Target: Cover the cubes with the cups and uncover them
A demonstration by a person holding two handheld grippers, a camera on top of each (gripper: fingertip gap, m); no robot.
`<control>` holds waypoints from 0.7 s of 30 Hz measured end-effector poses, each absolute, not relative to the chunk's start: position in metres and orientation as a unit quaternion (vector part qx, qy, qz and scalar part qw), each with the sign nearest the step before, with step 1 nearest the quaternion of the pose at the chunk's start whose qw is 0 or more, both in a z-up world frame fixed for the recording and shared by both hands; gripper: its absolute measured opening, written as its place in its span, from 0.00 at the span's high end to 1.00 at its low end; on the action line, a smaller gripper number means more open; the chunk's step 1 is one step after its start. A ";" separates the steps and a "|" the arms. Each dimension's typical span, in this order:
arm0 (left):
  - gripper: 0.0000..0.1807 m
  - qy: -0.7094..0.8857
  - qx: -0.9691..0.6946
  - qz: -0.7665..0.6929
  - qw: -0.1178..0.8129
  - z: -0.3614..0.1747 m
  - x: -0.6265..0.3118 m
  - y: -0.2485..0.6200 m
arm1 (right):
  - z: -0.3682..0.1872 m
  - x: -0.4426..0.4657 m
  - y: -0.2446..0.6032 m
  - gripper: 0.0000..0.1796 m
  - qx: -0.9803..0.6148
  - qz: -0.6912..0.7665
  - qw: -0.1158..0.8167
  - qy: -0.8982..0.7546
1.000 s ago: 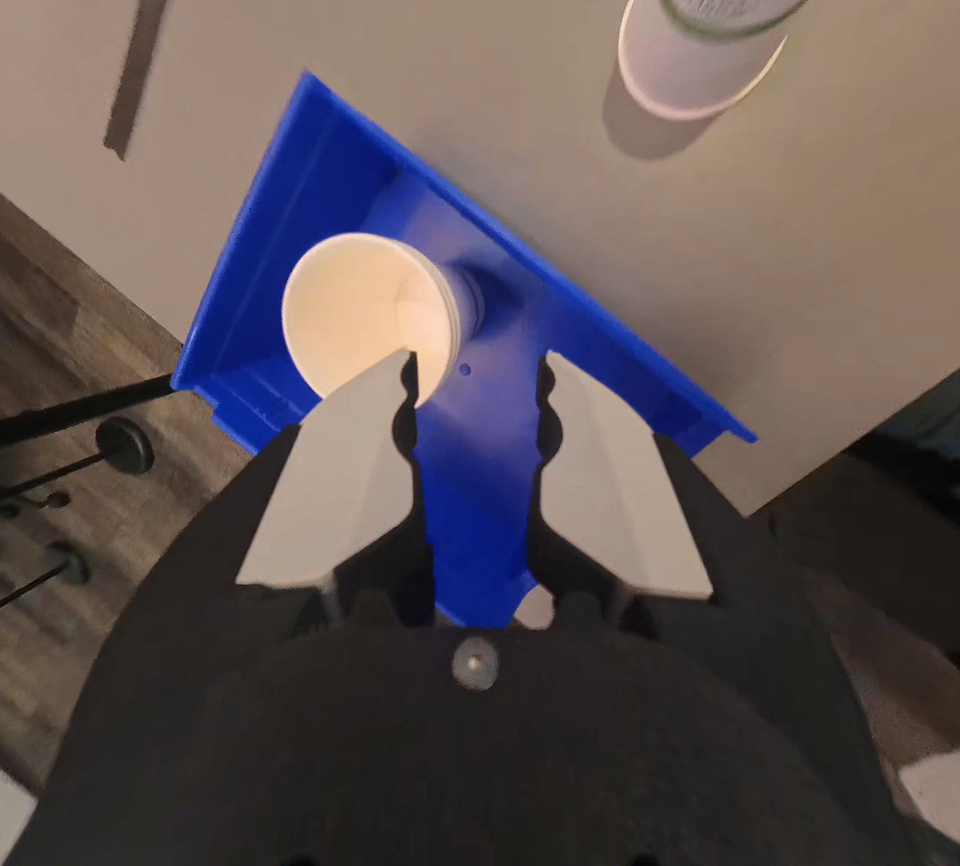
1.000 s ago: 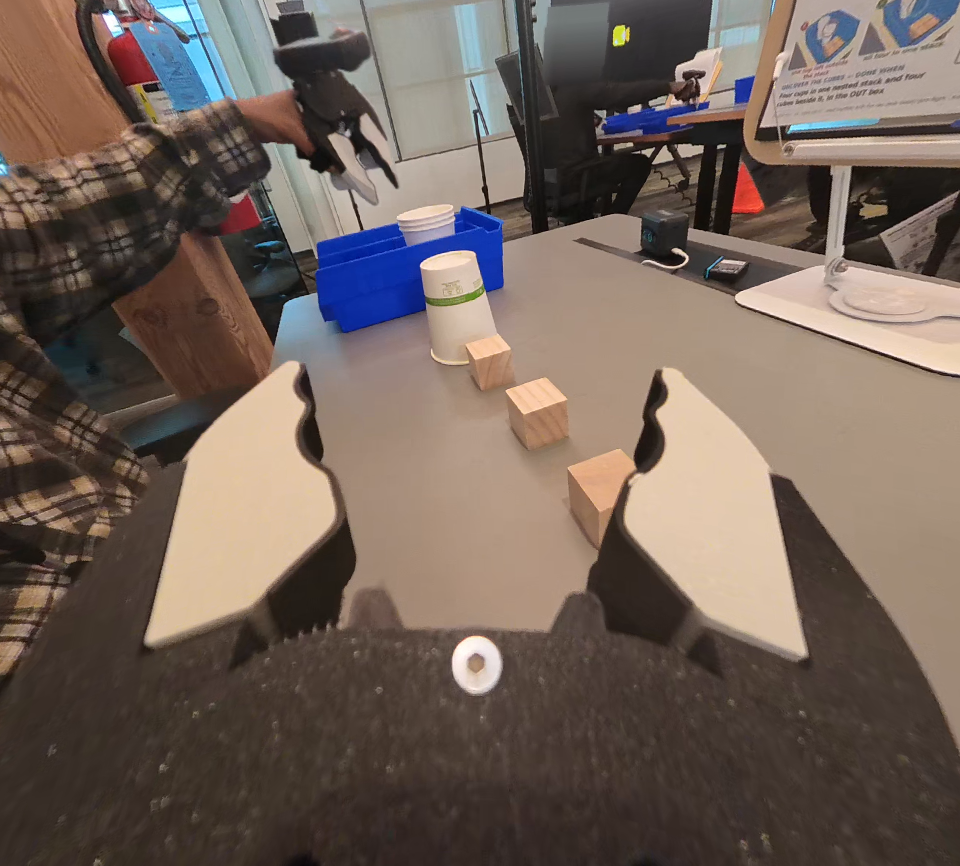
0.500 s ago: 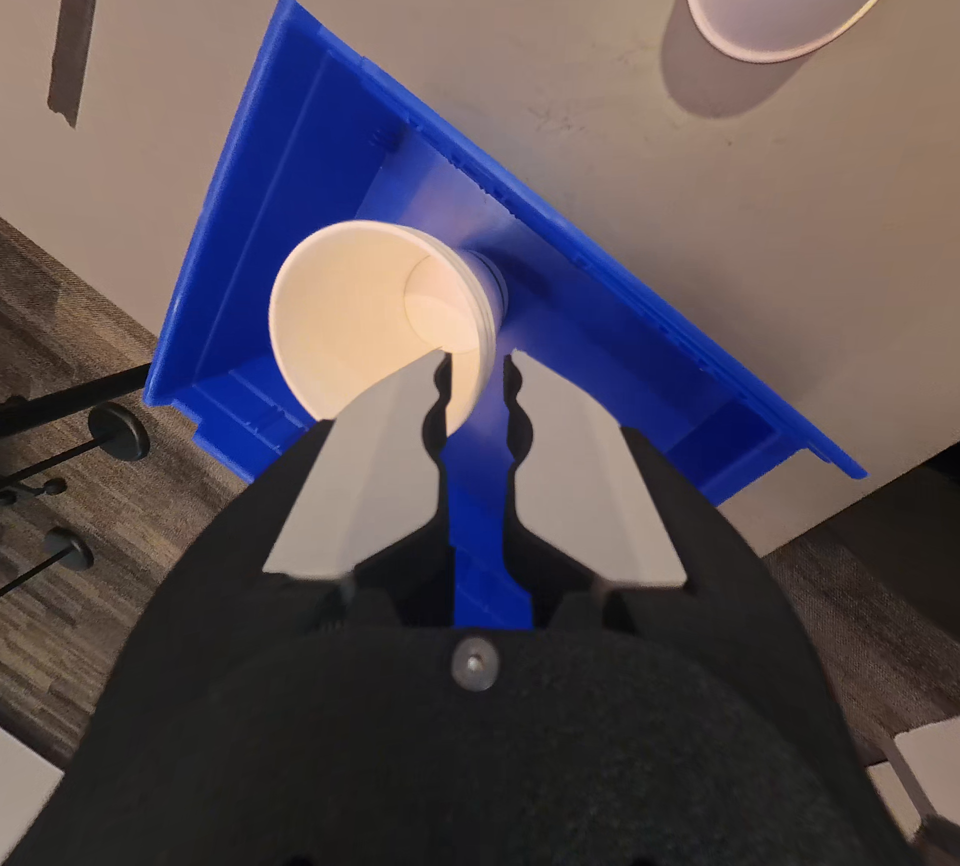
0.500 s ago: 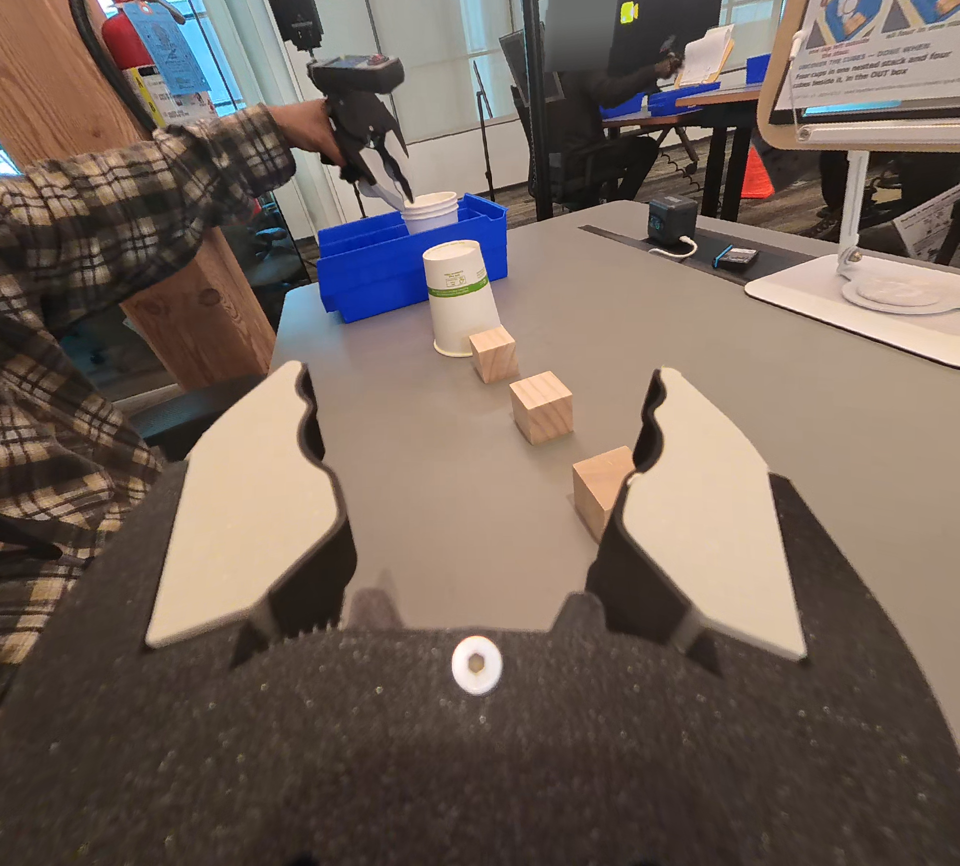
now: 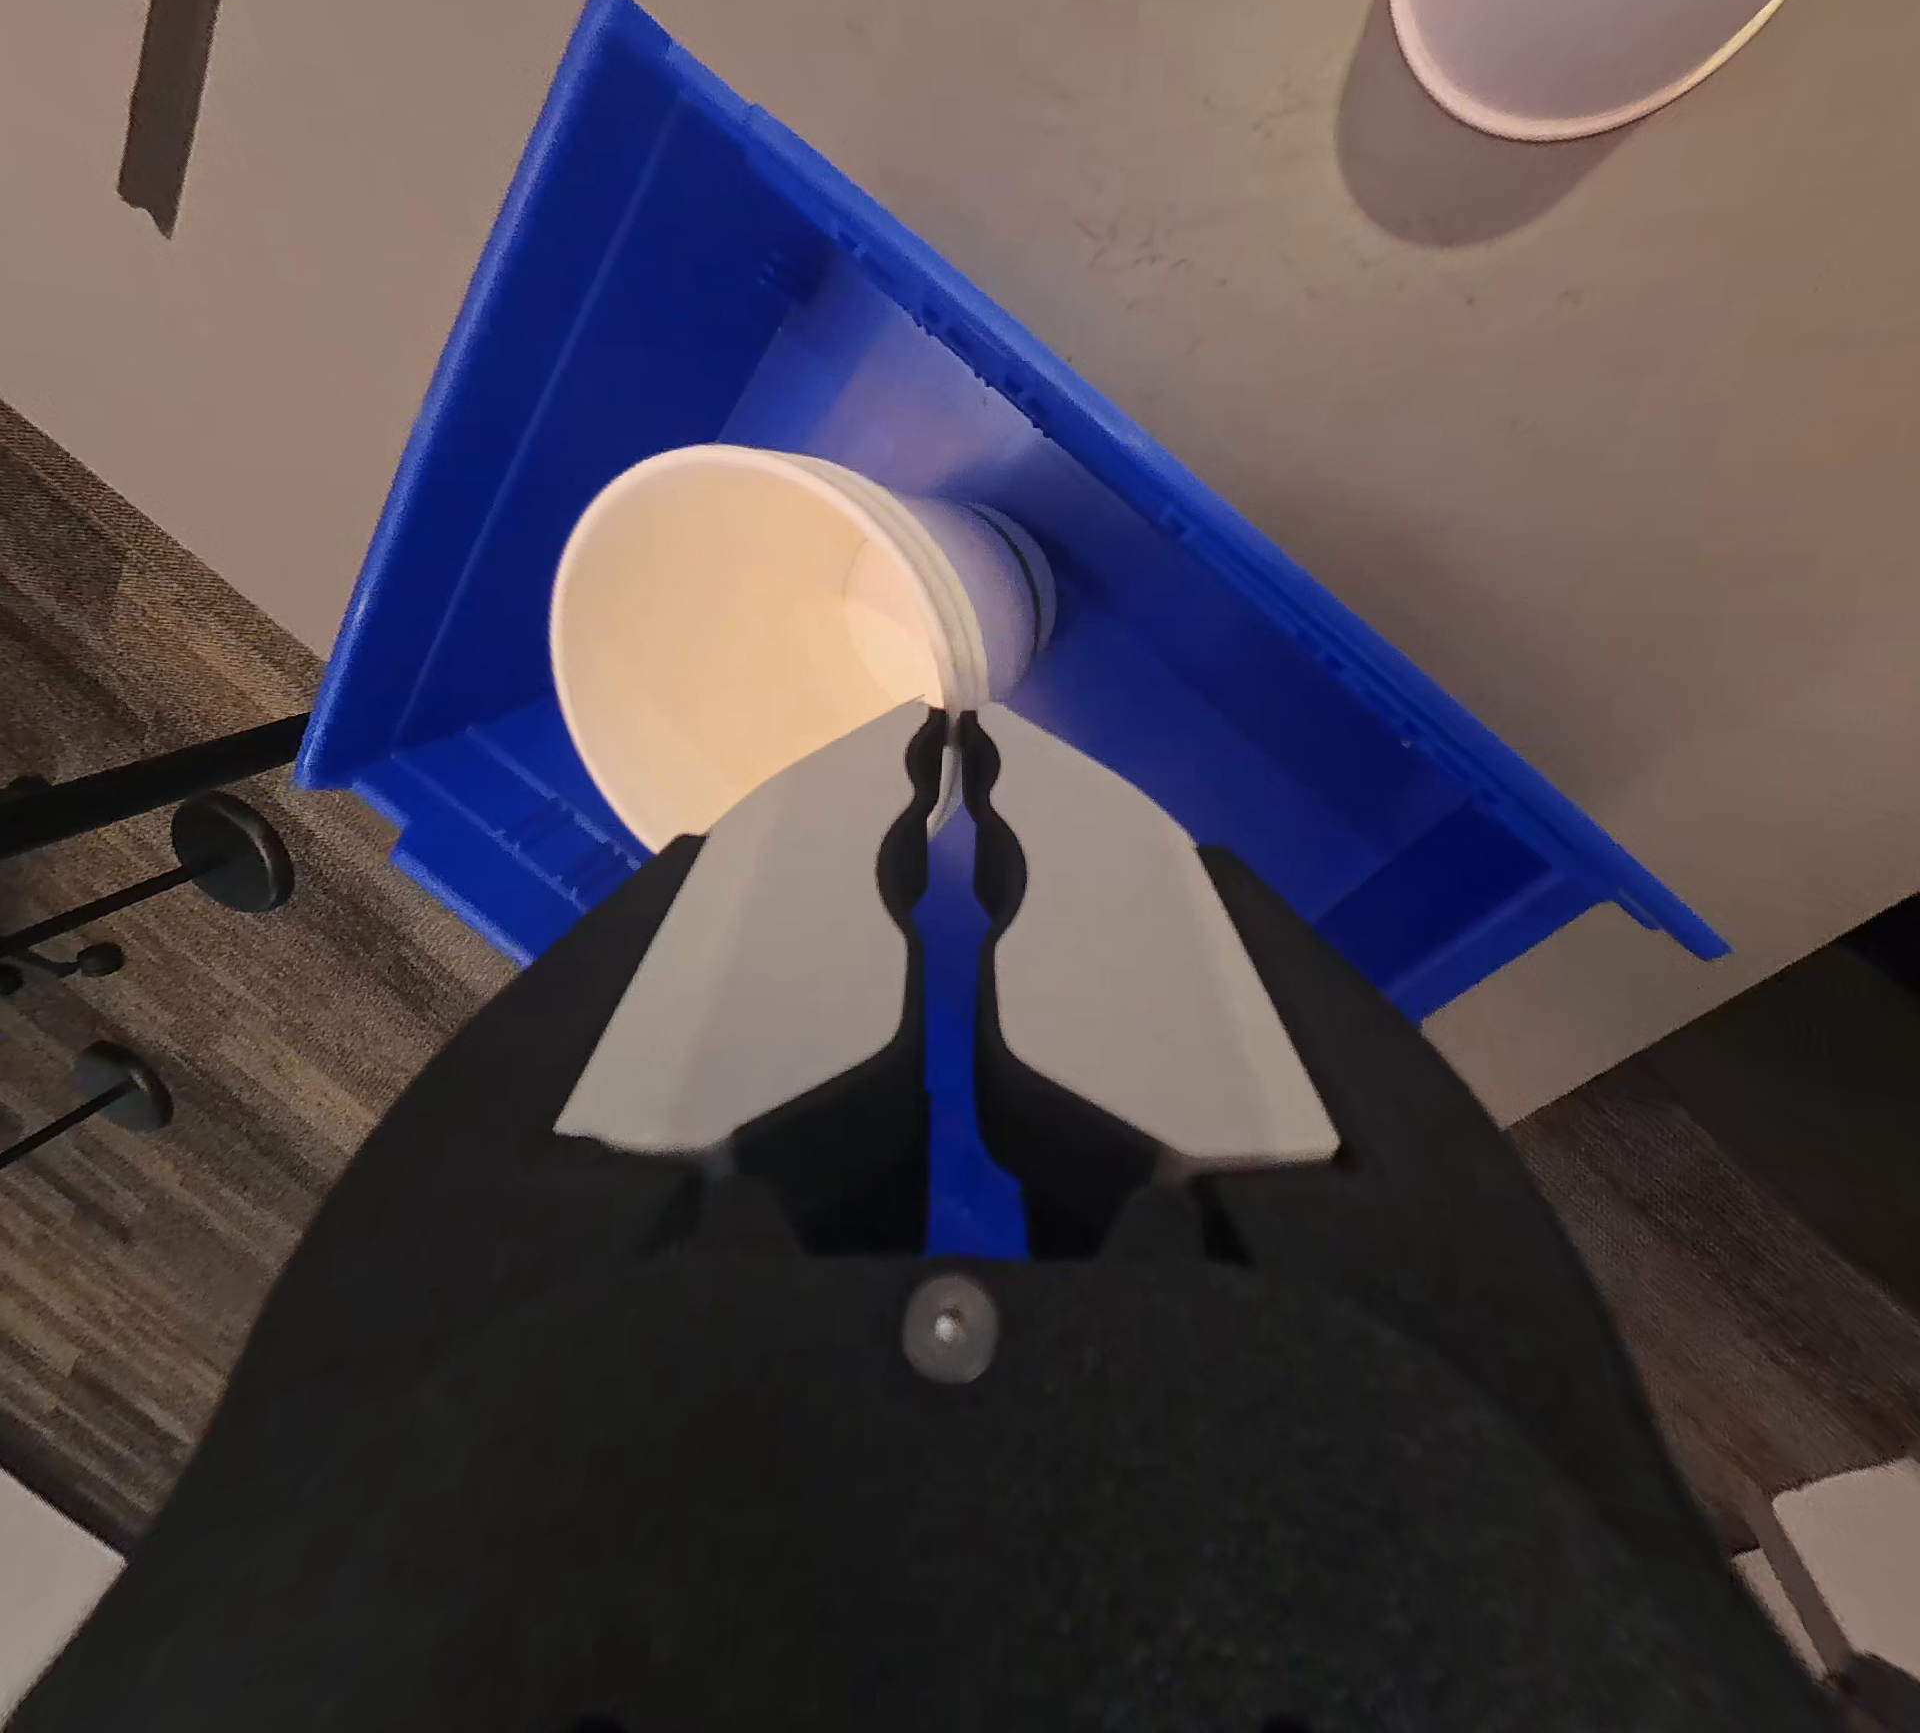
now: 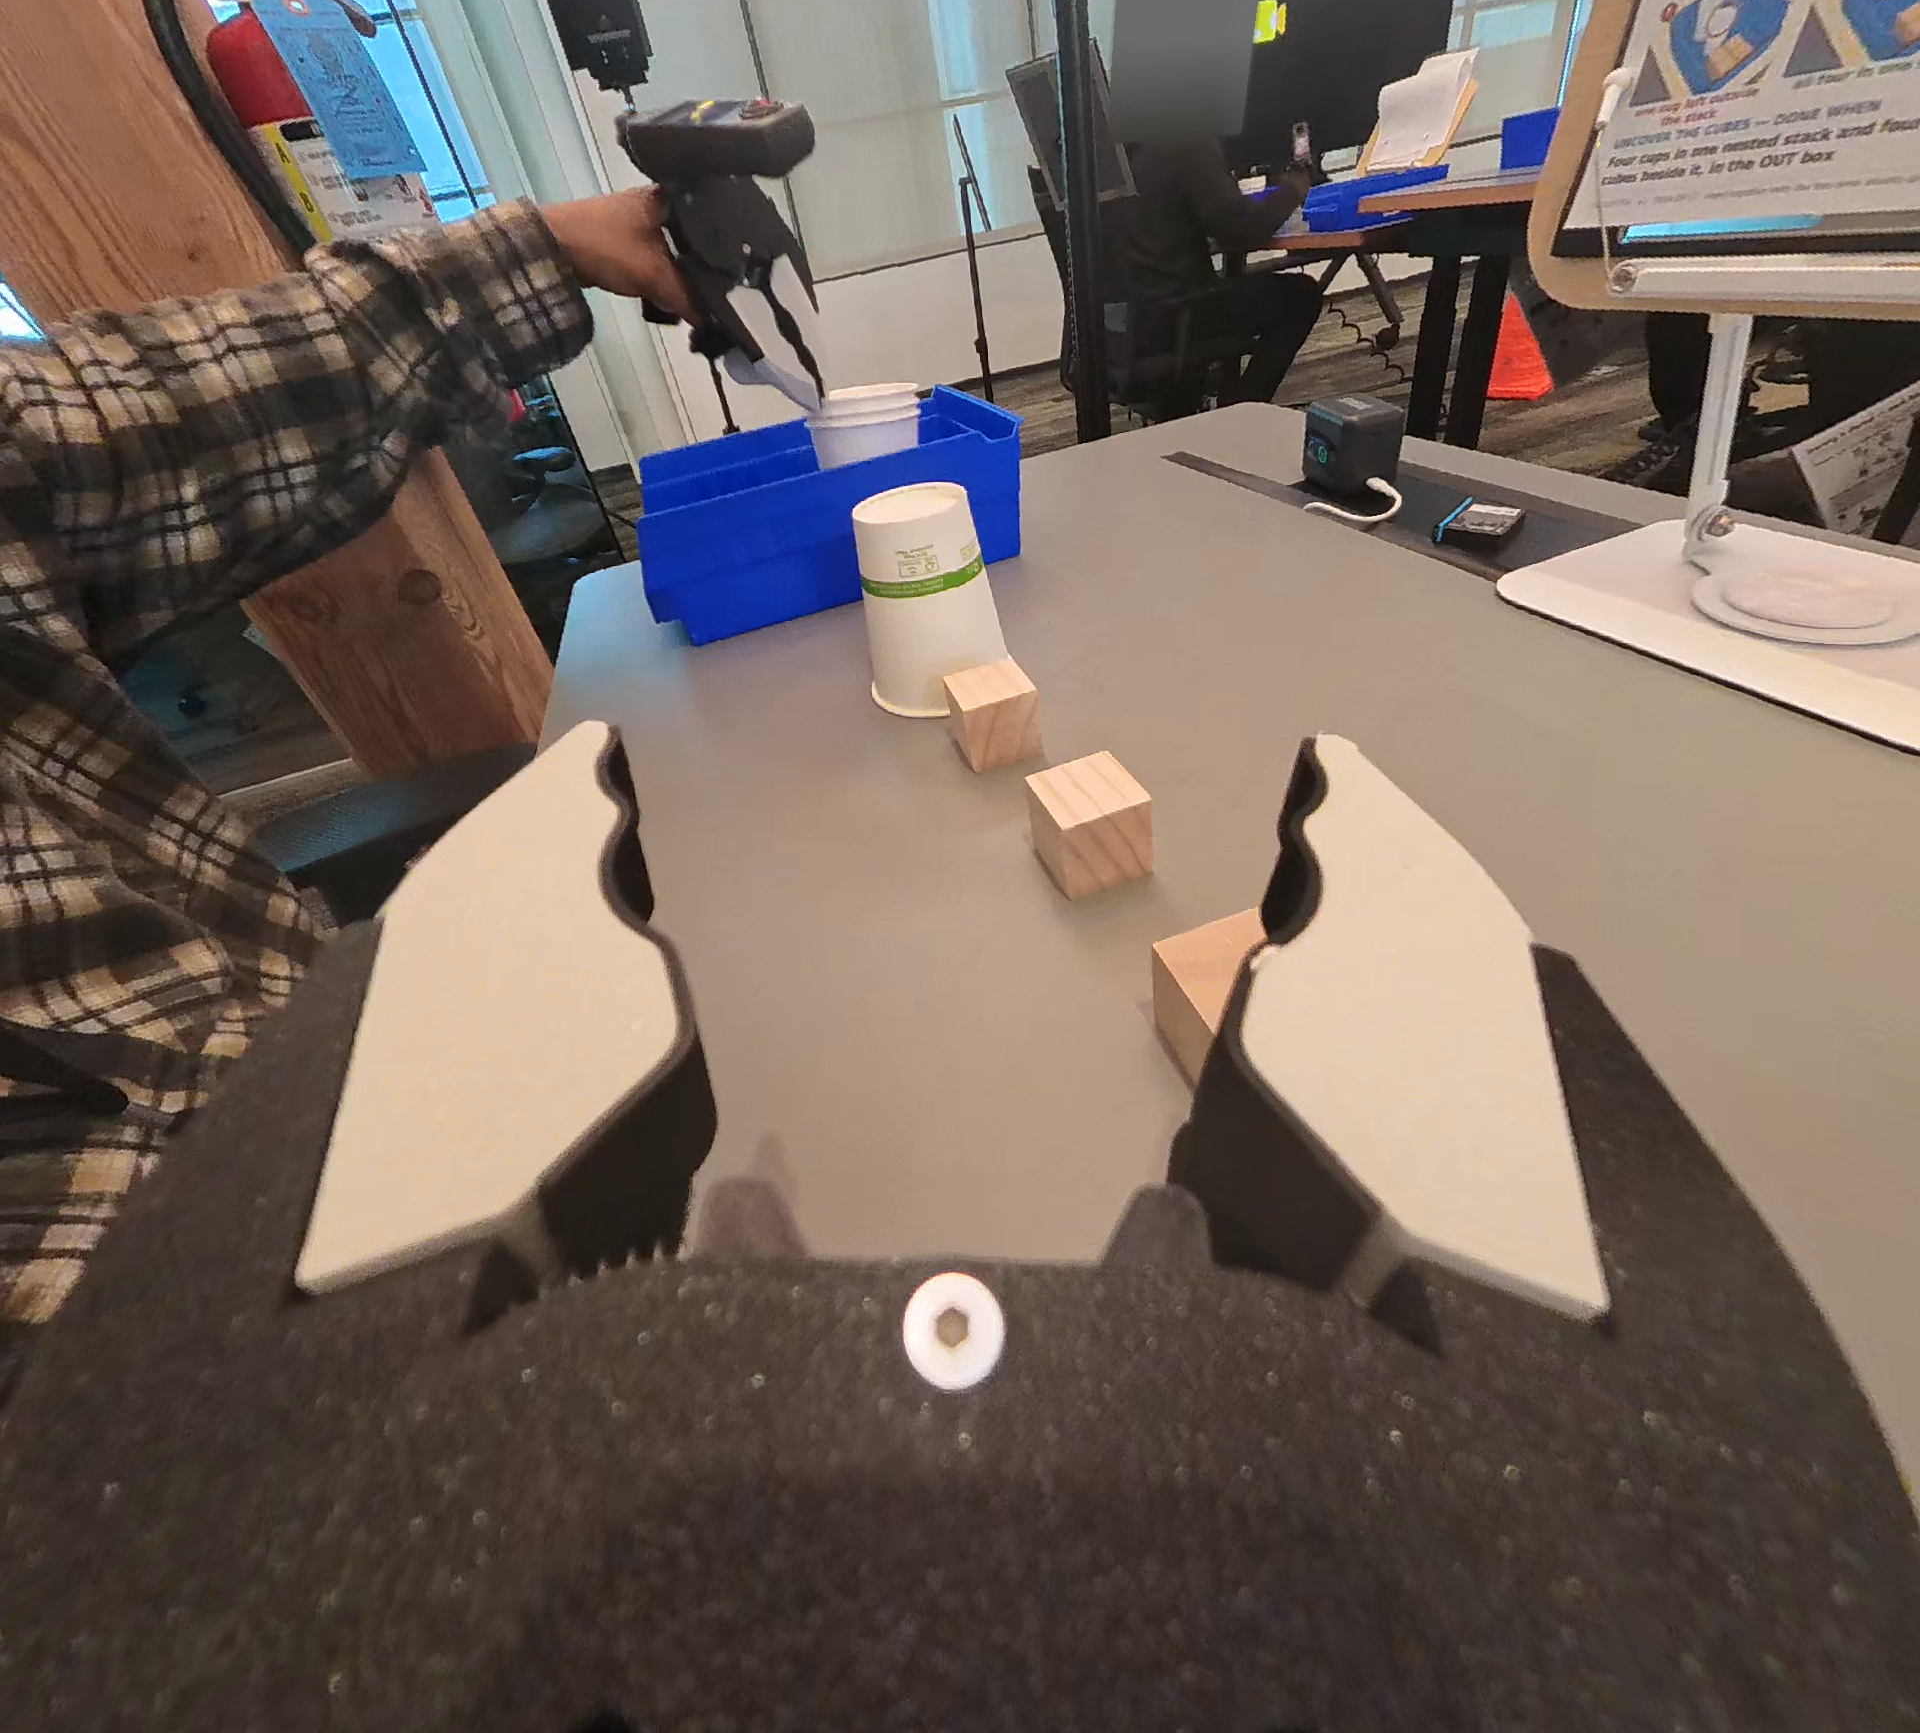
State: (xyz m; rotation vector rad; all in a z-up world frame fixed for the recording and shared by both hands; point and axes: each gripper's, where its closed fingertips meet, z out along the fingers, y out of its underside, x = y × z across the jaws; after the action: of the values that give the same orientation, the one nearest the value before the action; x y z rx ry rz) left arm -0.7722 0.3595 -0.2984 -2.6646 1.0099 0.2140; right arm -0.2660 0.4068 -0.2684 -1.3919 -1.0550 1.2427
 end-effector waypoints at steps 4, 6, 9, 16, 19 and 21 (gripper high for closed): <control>0.98 0.352 -0.921 0.087 0.143 -0.290 -0.772 0.357 | -0.269 -0.268 0.405 0.36 -0.568 0.513 0.477 -0.433; 0.98 0.355 -0.918 0.100 0.148 -0.284 -0.772 0.357 | -0.269 -0.270 0.404 0.36 -0.568 0.513 0.475 -0.435; 0.98 0.359 -0.910 0.125 0.166 -0.267 -0.768 0.358 | -0.270 -0.271 0.402 0.36 -0.567 0.512 0.475 -0.437; 0.99 0.335 -0.888 0.182 0.258 -0.197 -0.761 0.356 | -0.267 -0.269 0.400 0.35 -0.564 0.519 0.484 -0.422; 0.99 0.306 -0.881 0.181 0.311 -0.171 -0.758 0.356 | -0.266 -0.269 0.399 0.34 -0.560 0.528 0.491 -0.407; 0.99 0.289 -0.876 0.176 0.342 -0.158 -0.754 0.356 | -0.265 -0.270 0.397 0.34 -0.556 0.537 0.495 -0.397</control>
State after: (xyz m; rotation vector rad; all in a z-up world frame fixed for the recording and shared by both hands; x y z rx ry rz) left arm -0.7538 0.3564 -0.1579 -2.2788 0.7517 0.4579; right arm -0.2701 0.3970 -0.2651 -1.3485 -0.9629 1.3007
